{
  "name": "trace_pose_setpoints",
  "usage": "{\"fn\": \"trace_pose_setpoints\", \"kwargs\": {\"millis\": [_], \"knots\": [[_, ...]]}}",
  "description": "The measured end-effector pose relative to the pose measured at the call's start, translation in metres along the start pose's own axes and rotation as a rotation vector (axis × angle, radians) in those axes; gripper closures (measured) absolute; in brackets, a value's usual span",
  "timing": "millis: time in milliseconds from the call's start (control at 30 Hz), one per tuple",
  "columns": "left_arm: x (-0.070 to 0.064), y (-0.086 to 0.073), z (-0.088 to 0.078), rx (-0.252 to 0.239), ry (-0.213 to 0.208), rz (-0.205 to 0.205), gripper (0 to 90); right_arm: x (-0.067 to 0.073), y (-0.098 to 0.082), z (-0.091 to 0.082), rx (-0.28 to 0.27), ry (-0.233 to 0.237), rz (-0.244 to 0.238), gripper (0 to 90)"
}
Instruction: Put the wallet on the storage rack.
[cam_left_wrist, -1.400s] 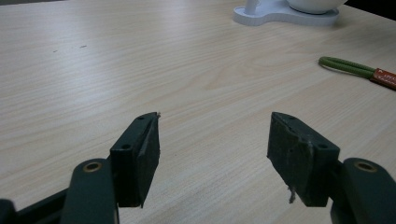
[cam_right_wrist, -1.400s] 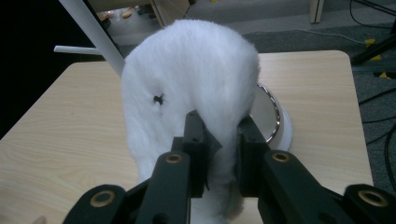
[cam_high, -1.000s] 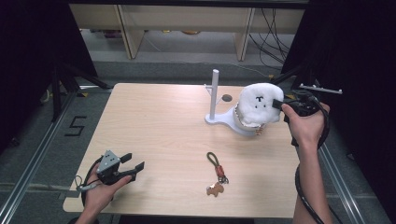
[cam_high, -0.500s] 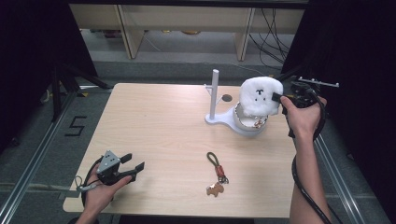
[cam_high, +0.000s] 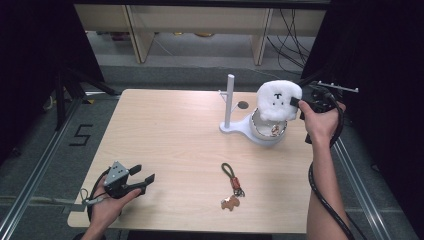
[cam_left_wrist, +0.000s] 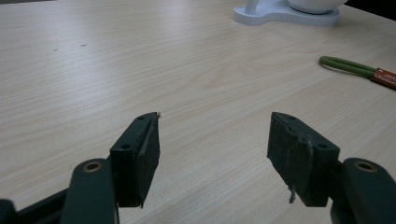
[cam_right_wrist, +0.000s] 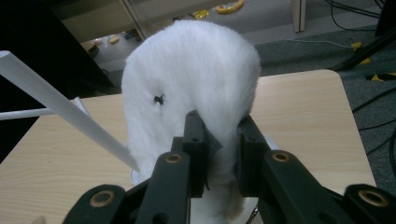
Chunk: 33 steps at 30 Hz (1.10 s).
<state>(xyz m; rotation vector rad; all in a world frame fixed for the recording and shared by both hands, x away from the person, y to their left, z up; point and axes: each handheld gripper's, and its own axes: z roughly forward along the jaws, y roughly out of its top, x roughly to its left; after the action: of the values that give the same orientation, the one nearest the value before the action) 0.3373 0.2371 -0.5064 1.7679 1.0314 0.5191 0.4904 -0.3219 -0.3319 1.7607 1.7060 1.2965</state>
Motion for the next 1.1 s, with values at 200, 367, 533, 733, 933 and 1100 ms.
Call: {"fn": "trace_pose_setpoints", "kwargs": {"millis": [200,367,533,733,933,1100], "knots": [[0.0,0.0,0.0,-0.002,-0.001,0.0,33.8,-0.006,-0.004,0.009,-0.009,-0.014,-0.005,78.4],[0.0,0.0,0.0,-0.001,0.001,-0.001,33.8,-0.009,-0.006,0.013,-0.014,-0.012,0.01,78.4],[0.0,0.0,0.0,0.002,0.002,0.002,33.8,-0.015,-0.009,0.018,-0.026,-0.02,-0.022,78.3],[0.0,0.0,0.0,-0.002,-0.002,0.004,33.8,-0.015,-0.014,0.023,-0.007,-0.036,0.0,78.2],[-0.001,0.0,0.001,-0.001,-0.002,0.001,33.8,-0.017,-0.019,0.028,0.017,-0.053,-0.01,78.0],[-0.002,0.0,0.001,-0.005,-0.005,-0.002,33.8,-0.017,-0.024,0.032,0.05,-0.057,-0.026,77.7]]}}
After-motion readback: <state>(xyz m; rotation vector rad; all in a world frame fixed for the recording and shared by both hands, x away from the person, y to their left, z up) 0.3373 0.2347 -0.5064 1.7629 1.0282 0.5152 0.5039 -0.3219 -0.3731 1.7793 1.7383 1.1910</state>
